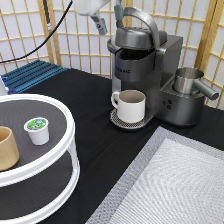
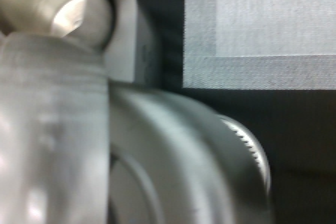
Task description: Make coffee
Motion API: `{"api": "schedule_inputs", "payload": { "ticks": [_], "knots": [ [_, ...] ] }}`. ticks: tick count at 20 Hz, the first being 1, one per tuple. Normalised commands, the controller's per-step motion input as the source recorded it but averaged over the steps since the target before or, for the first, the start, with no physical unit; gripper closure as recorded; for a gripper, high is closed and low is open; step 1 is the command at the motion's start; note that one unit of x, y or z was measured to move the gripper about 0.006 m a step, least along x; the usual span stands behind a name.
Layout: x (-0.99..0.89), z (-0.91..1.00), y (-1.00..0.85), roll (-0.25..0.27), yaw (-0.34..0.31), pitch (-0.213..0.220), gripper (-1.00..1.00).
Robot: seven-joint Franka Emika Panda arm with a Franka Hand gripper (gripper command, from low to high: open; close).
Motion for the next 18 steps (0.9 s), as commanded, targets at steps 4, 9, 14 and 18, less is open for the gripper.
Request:
{"api": "schedule_inputs", "payload": {
  "ticks": [4, 9, 14, 18],
  "knots": [
    [0.65, 0.48, 0.65, -0.078, 0.028, 0.237, -1.00],
    [0.63, 0.69, 0.67, -0.100, 0.003, 0.257, -1.00],
    [0.76, 0.56, 0.66, -0.096, 0.000, 0.215, -1.00],
    [0.76, 0.36, 0.57, -0.057, -0.018, 0.107, -1.00]
  ]
}}
